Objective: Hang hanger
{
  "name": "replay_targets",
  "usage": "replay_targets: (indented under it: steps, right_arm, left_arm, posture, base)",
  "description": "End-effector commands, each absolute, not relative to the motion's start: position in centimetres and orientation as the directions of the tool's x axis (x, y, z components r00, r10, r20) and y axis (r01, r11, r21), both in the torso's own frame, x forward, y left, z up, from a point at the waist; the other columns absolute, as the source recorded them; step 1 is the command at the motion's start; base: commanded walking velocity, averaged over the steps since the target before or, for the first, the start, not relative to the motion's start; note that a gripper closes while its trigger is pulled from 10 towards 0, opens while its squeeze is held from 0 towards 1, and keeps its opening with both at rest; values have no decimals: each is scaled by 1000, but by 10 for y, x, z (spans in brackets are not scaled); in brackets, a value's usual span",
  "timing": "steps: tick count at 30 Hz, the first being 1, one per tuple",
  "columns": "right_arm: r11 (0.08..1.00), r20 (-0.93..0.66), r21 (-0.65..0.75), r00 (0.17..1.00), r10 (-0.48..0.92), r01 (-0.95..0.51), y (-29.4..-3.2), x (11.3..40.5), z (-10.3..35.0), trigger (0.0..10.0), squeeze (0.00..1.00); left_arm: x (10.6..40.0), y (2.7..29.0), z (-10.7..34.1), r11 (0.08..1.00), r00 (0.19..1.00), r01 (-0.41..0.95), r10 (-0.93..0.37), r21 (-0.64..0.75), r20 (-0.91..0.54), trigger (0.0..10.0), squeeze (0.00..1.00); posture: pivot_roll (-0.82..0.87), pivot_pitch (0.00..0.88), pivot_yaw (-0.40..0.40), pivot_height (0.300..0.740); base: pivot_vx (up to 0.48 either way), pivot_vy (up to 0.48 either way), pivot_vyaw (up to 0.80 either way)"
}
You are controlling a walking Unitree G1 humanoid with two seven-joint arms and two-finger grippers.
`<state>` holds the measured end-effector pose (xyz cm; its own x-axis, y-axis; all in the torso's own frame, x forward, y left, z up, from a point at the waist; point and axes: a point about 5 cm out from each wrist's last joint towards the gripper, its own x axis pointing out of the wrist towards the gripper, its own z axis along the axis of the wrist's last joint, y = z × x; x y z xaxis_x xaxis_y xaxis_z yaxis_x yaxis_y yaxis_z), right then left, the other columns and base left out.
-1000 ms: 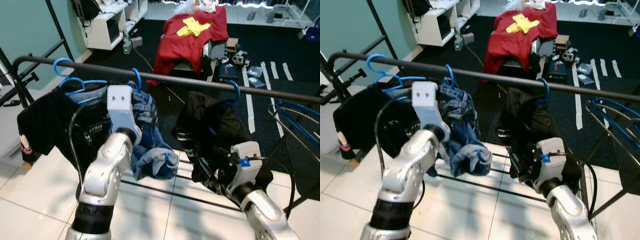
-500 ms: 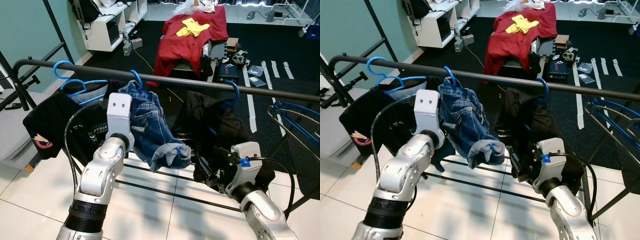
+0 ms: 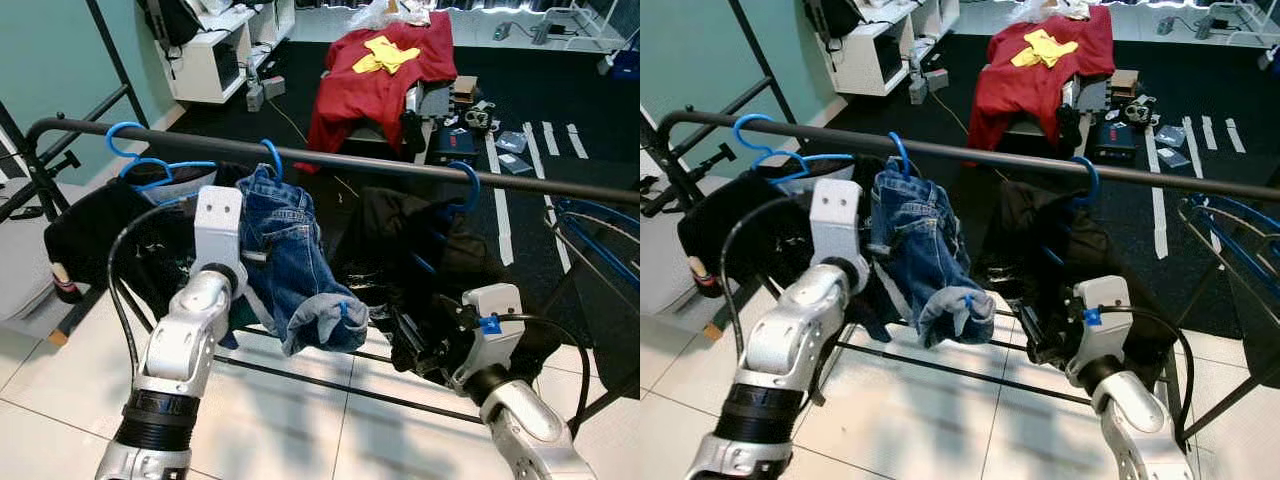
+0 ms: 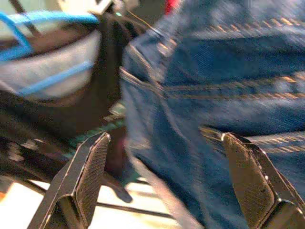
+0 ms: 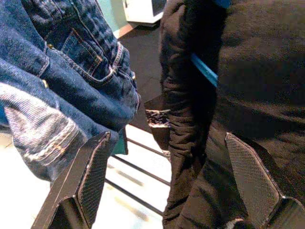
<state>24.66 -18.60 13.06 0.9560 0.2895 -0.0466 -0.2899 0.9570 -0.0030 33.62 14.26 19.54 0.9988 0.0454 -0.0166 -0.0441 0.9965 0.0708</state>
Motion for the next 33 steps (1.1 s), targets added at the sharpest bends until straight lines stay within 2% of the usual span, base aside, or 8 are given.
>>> replay_targets:
  steps: [1,7,8,14,23,26,29,33]
  right_arm:
    - [956,-56,20,954,294,-294,-184,245,125,10000,0]
    - [955,-60,24,953,296,-295,-184,245,121,10000,0]
    - [954,-73,21,952,298,-298,-184,246,117,10000,0]
    - [949,-126,3,941,314,-316,-185,249,102,10000,0]
    - [931,-185,-1,915,358,-364,-181,252,85,10000,0]
    - [921,-187,4,905,383,-389,-177,253,85,10000,0]
    - [841,-61,112,841,538,-530,-153,260,111,10000,0]
    - [769,46,148,781,623,-622,-138,263,134,10000,0]
  left_arm:
    - [336,151,203,994,996,-86,84,72,33,10000,0]
    - [335,144,208,1000,997,-26,25,16,75,10000,0]
    - [332,134,210,999,994,50,-48,-21,95,10000,0]
    - [316,113,201,977,979,188,-179,-98,97,10000,0]
    - [296,113,191,970,976,206,-195,-128,94,10000,0]
    - [297,118,188,976,981,184,-174,-119,91,10000,0]
    - [306,153,152,1000,1000,-15,15,-23,-4,10000,0]
    - [306,174,132,993,991,-113,115,32,-69,10000,0]
  posture:
    - [-124,111,76,740]
    - [-122,93,76,740]
    - [-119,66,72,740]
    - [-84,17,47,740]
    - [-41,0,22,740]
    - [-36,0,13,740]
    - [-48,0,15,740]
    - [-46,0,20,740]
  base:
    - [0,0,0]
    - [0,0,0]
    - [0,0,0]
    - [0,0,0]
    - [0,0,0]
    - [0,0,0]
    - [0,0,0]
    - [0,0,0]
